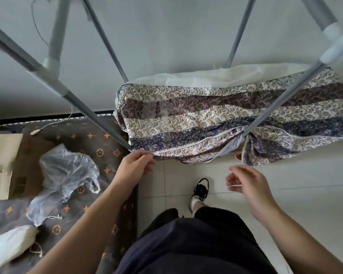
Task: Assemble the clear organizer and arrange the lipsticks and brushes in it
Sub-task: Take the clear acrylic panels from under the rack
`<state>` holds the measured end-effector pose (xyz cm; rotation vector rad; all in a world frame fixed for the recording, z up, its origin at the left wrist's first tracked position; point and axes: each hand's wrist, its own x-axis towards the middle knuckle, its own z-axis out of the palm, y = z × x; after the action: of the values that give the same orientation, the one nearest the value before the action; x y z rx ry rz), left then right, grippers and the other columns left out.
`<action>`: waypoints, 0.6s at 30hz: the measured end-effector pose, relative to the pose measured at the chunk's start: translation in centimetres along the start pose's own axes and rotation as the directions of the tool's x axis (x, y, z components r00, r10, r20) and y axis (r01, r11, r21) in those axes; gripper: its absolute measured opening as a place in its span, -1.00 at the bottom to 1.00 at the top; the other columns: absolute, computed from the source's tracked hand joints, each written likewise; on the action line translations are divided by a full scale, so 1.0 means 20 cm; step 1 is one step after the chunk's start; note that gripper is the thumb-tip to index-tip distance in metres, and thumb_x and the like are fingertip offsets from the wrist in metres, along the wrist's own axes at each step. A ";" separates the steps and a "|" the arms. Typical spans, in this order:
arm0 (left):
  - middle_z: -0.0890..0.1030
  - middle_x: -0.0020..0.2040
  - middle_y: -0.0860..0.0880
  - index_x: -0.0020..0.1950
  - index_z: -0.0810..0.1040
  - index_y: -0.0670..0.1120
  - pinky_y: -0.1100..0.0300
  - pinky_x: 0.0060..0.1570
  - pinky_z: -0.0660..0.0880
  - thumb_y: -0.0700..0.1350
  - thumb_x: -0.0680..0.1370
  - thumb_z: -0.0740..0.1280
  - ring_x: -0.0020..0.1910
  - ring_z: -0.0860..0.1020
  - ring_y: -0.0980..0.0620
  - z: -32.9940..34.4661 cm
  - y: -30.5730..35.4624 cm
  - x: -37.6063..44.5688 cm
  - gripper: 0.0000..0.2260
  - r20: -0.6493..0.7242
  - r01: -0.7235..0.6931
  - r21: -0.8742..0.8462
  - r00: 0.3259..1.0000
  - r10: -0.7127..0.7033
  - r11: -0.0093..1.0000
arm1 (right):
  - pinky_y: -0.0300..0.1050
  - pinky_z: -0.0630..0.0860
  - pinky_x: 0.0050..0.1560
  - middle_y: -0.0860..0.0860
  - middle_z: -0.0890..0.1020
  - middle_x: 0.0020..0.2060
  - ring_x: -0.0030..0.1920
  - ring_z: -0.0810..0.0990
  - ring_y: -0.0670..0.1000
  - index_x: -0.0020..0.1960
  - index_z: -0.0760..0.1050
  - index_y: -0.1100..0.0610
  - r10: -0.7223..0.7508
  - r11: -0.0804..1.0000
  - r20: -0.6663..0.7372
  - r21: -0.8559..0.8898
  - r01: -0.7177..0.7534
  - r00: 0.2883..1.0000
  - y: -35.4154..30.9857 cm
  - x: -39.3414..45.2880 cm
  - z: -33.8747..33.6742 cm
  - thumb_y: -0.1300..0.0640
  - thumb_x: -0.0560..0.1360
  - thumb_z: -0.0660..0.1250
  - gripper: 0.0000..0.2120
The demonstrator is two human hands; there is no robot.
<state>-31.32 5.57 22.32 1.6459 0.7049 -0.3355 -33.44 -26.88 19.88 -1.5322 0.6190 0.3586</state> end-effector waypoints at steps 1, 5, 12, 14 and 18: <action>0.72 -0.20 -0.03 -0.02 0.68 -0.08 0.17 -0.18 0.58 -0.16 0.61 0.34 -0.27 0.61 0.07 0.02 0.02 0.07 -0.89 -0.006 0.011 0.009 1.000 -0.011 1.000 | -0.02 0.64 -0.24 0.16 0.70 -0.26 -0.28 0.68 0.08 -0.06 0.66 0.13 0.008 1.000 0.013 -0.022 -0.007 1.000 -0.03 0.09 0.02 0.17 0.56 0.38 -0.92; 0.73 -0.20 -0.01 -0.03 0.68 -0.03 0.17 -0.19 0.59 -0.13 0.56 0.36 -0.27 0.63 0.08 0.08 0.07 0.35 -0.90 -0.036 0.064 0.029 0.997 -0.063 0.998 | -0.06 0.64 -0.21 0.12 0.72 -0.22 -0.24 0.70 0.06 -0.01 0.65 0.08 0.016 0.992 0.093 -0.128 -0.004 0.996 -0.16 0.44 0.11 0.13 0.58 0.38 -0.92; 0.71 -0.21 0.05 -0.07 0.67 0.08 0.07 -0.11 0.60 0.00 0.51 0.37 -0.22 0.65 0.06 0.11 0.06 0.89 -0.91 -0.066 0.149 0.193 0.988 -0.139 0.970 | 0.04 0.67 -0.14 0.06 0.71 -0.24 -0.17 0.70 0.13 -0.01 0.64 0.07 0.064 0.956 0.200 -0.293 -0.003 0.978 -0.26 0.96 0.42 0.09 0.58 0.37 -0.91; 0.68 -0.26 0.09 -0.05 0.65 0.10 0.22 -0.31 0.55 0.00 0.54 0.36 -0.33 0.60 0.15 0.11 0.02 1.10 -0.93 -0.090 0.161 0.273 0.986 -0.141 0.948 | 0.05 0.65 -0.14 0.02 0.70 -0.25 -0.20 0.69 0.10 0.00 0.62 0.04 0.075 0.933 0.218 -0.361 0.009 0.973 -0.24 1.11 0.55 0.08 0.59 0.35 -0.91; 0.64 -0.13 0.12 0.08 0.59 0.05 0.36 -0.60 0.36 -0.03 0.57 0.30 -0.48 0.51 0.21 0.10 -0.05 1.48 -0.87 -0.150 0.158 0.392 0.983 -0.107 0.906 | 0.00 0.56 -0.30 0.02 0.66 -0.20 -0.32 0.57 0.01 0.08 0.57 -0.01 0.038 0.845 0.284 -0.521 0.121 0.958 -0.18 1.39 0.85 0.00 0.57 0.34 -0.87</action>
<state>-8.76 11.34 3.89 2.0285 0.8887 -0.5049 -6.55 -14.70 5.49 -1.9760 0.2582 0.7535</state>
